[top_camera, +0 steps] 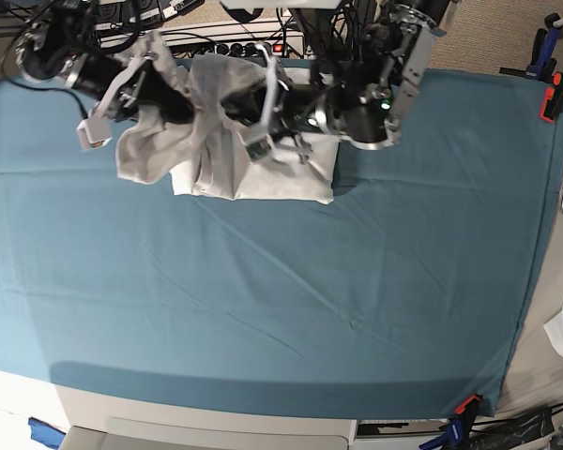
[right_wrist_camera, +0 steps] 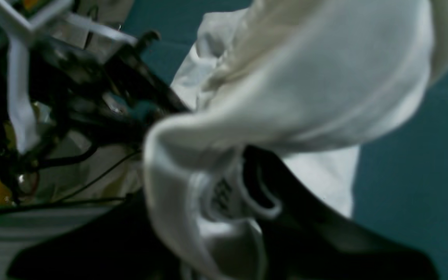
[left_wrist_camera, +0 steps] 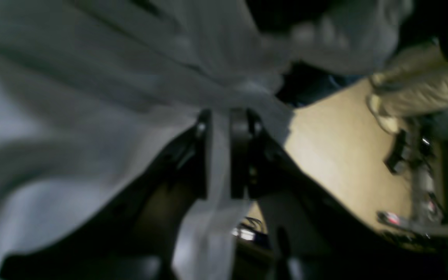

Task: Fold the T-shirt properly
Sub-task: 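Lift the collar end and fold it onto the folded stack with the right gripper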

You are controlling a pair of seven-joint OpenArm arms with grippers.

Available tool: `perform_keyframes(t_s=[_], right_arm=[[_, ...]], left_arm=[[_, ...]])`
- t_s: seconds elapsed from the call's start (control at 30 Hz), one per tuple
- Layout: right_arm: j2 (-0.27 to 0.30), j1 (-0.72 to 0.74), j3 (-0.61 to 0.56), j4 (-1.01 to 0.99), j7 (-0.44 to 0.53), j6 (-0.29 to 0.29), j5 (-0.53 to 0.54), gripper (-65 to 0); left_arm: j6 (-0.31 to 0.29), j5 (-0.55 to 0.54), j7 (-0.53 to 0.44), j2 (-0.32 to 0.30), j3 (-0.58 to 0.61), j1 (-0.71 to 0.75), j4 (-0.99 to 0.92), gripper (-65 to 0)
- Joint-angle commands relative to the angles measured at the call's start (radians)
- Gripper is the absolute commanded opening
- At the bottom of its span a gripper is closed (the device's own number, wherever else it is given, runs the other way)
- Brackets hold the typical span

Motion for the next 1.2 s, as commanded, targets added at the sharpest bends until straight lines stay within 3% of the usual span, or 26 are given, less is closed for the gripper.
perform_keyframes(t_s=[0.0, 0.3, 0.53, 0.73, 0.97, 1.17], right_arm=[[-0.012, 0.001, 0.004, 0.018, 0.022, 0.001, 0.019, -64.6], [-0.129, 0.007, -0.012, 0.018, 0.022, 0.001, -0.143, -64.6], [-0.18, 0.055, -0.171, 0.018, 0.072, 0.001, -0.297, -64.6], [-0.227, 0.091, -0.28, 0.018, 0.171, 0.001, -0.487, -64.6], [-0.277, 0.114, -0.368, 0.018, 0.23, -0.022, -0.597, -64.6], [-0.277, 0.122, -0.444, 0.018, 0.304, -0.09, -0.735, -64.6]], left_arm=[[-0.003, -0.023, -0.016, -0.009, -0.026, -0.008, 0.023, -55.5], [-0.003, -0.141, 0.0, -0.153, -0.223, -0.002, 0.025, -55.5], [-0.003, -0.151, 0.004, -0.235, -0.249, 0.001, 0.025, -55.5], [-0.003, -0.153, 0.004, -0.24, -0.249, 0.037, 0.025, -55.5], [-0.003, -0.153, 0.004, -0.24, -0.249, 0.064, 0.025, -55.5], [-0.003, -0.153, 0.004, -0.24, -0.249, 0.064, 0.025, -55.5]])
